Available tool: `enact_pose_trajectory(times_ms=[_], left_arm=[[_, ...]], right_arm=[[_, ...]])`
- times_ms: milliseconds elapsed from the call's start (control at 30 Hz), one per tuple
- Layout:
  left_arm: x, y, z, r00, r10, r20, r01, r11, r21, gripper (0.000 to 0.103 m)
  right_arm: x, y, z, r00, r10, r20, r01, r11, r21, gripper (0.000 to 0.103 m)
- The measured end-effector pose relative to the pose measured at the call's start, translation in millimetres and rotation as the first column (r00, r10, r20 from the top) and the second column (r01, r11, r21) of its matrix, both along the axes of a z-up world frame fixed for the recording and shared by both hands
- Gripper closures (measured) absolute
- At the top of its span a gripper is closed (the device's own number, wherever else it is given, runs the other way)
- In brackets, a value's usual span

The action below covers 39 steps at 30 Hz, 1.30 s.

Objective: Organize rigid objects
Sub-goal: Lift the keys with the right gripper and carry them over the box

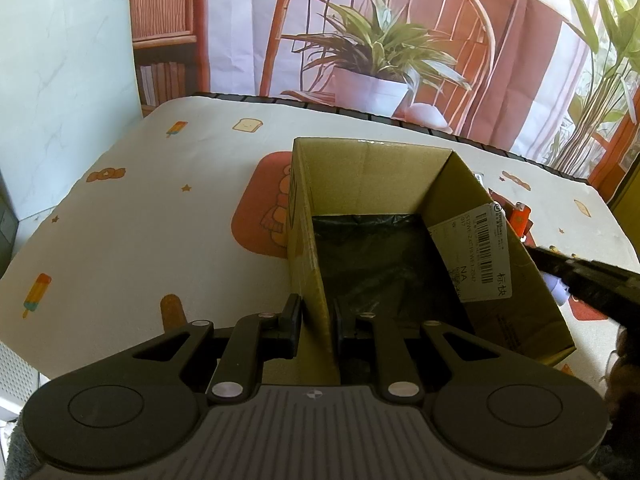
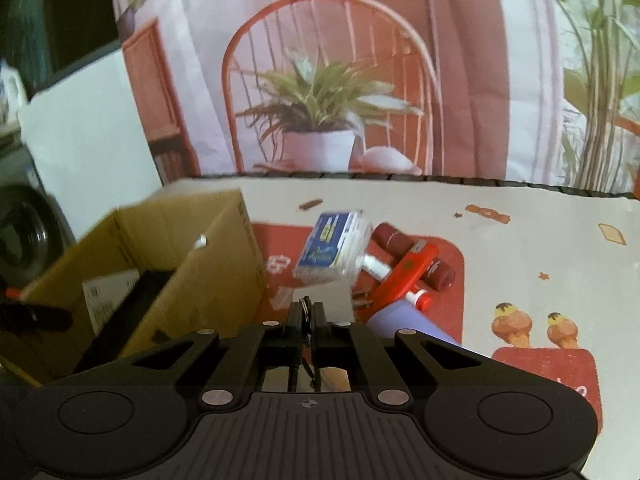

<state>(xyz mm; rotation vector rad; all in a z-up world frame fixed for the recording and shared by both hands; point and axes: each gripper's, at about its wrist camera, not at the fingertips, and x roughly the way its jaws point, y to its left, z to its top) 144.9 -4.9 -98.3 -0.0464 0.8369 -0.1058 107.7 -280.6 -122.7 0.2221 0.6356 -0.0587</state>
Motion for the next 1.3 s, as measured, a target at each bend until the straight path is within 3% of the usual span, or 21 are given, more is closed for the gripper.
enact_pose_trajectory(times_ms=[333, 800, 1000, 1300], left_arm=[[-1, 1, 0, 1.0, 0.004, 0.002, -0.004, 1.0, 0.0, 0.085], [-1, 0, -1, 1.0, 0.004, 0.007, -0.003, 1.0, -0.004, 0.085], [0, -1, -2, 1.0, 0.0, 0.01, 0.0, 1.0, -0.007, 0.085], [3, 2, -3, 1.0, 0.001, 0.003, -0.001, 1.0, -0.018, 0.085]], right_arm=[[-7, -7, 48, 0.993, -0.003, 0.115, 0.001, 1.0, 0.018, 0.099], [22, 40, 118, 0.951, 0.193, 0.241, -0.191, 0.981, -0.031, 0.099], [56, 69, 115, 0.937, 0.287, 0.201, -0.286, 0.958, -0.034, 0.099], [95, 101, 75, 0.935, 0.351, 0.052, -0.352, 0.936, 0.011, 0.099]])
